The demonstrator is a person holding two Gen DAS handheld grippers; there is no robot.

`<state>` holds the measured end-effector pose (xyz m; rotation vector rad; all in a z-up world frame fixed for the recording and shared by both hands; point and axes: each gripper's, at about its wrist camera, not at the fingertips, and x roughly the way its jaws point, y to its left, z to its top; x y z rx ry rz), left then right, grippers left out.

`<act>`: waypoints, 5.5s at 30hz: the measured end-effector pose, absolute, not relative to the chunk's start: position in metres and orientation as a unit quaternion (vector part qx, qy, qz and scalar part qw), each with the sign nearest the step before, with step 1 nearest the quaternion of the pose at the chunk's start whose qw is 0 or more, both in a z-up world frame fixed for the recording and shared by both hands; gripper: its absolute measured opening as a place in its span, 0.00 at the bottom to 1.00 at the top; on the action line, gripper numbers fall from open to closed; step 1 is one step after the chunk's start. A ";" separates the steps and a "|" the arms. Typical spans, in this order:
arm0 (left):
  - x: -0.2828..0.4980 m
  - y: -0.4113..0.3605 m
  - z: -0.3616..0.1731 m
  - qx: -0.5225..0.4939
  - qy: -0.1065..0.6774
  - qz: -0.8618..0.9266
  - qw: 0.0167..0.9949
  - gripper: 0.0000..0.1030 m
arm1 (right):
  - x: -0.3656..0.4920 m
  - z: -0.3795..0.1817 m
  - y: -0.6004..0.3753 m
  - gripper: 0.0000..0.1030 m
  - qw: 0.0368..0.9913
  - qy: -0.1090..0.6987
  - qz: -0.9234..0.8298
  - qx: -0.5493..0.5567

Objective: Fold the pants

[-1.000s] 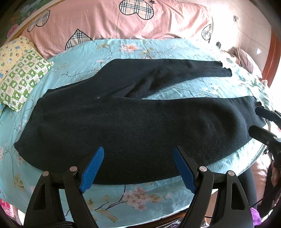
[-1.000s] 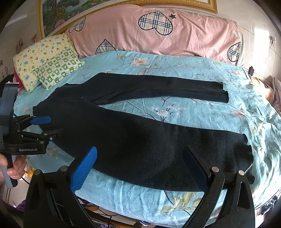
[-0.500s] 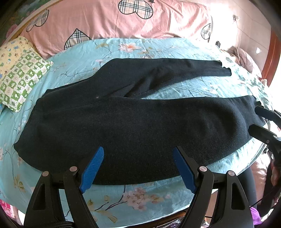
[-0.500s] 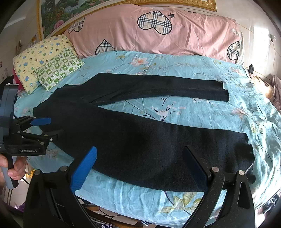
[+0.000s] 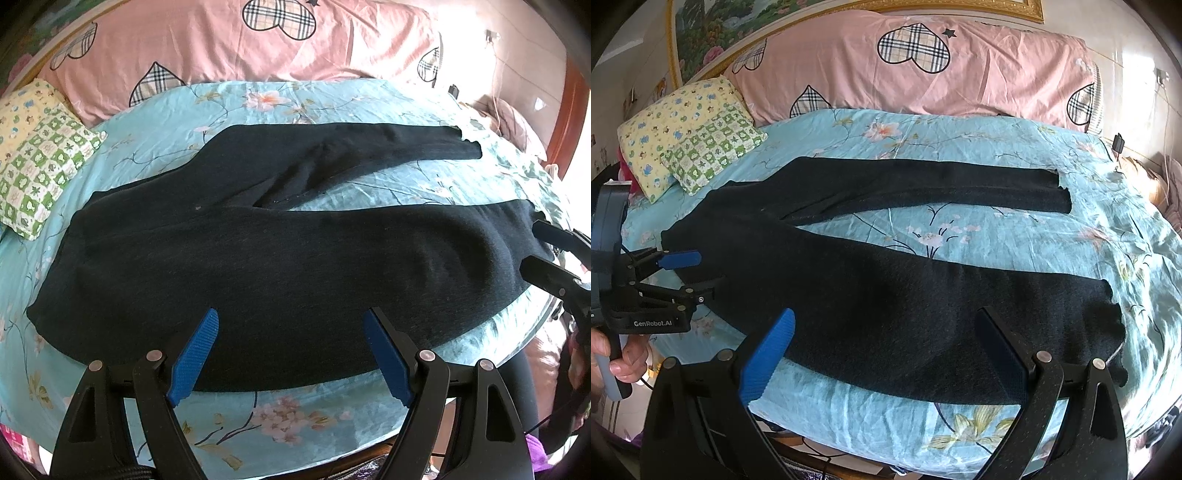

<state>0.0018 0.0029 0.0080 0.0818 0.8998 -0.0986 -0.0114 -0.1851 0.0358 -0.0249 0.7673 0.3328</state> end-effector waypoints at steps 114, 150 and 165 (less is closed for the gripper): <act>0.058 -0.046 0.051 0.096 0.431 -0.306 0.843 0.05 | 0.040 0.054 -0.386 0.08 0.890 0.366 0.239 0.129; 0.011 0.018 0.016 -0.005 0.466 -0.255 0.847 0.35 | 0.008 0.063 -0.305 0.48 0.884 0.370 0.260 0.115; 0.034 0.145 0.045 -0.077 0.437 -0.139 0.886 0.37 | 0.044 0.038 -0.181 0.48 0.828 0.406 0.368 0.121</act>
